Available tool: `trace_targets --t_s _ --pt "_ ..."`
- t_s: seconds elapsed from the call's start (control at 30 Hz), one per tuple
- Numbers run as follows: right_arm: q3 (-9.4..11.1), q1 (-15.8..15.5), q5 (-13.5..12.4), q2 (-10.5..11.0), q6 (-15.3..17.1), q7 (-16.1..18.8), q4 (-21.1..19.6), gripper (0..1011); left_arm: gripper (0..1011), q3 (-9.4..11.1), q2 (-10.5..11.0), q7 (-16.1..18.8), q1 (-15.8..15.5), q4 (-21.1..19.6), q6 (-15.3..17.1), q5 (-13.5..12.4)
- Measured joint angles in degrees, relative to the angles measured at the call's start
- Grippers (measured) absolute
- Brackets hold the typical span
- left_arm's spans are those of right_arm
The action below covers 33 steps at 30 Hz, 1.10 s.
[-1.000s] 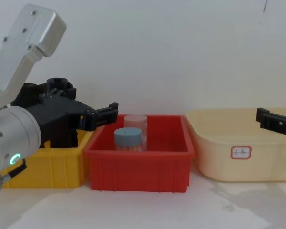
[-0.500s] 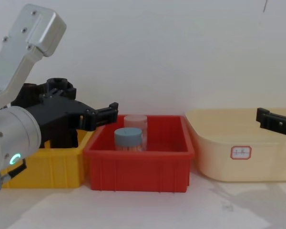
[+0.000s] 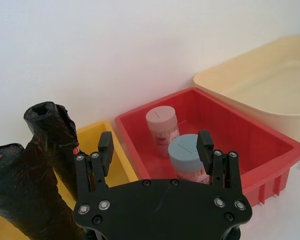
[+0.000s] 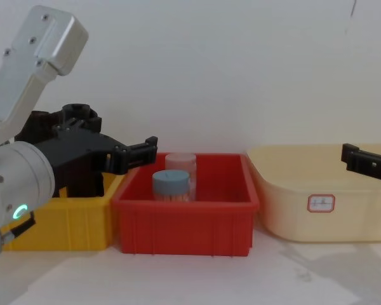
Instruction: Pick up the garbage bag with the one hand and transfer it to the other hand.
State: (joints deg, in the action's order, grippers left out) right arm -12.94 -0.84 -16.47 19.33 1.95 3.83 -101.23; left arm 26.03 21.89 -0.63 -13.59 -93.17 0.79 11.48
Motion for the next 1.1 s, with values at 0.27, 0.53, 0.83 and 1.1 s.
trace_targets --t_s 0.27,0.53,0.83,1.1 --pt "0.0 0.0 0.0 0.0 0.0 0.0 0.0 1001 1001 0.0 0.0 0.0 0.0 0.0 0.0 0.0" --pt "0.0 0.0 0.0 0.0 0.0 0.0 0.0 1001 1001 -0.3 0.2 0.0 0.4 -0.4 0.2 0.0" --pt "0.0 0.0 0.0 0.0 0.0 0.0 0.0 1001 1001 -2.8 1.9 0.3 3.4 -3.4 2.0 1.5" --pt "0.0 0.0 0.0 0.0 0.0 0.0 0.0 1001 1002 -6.7 3.5 0.6 6.6 -6.4 4.9 4.5"
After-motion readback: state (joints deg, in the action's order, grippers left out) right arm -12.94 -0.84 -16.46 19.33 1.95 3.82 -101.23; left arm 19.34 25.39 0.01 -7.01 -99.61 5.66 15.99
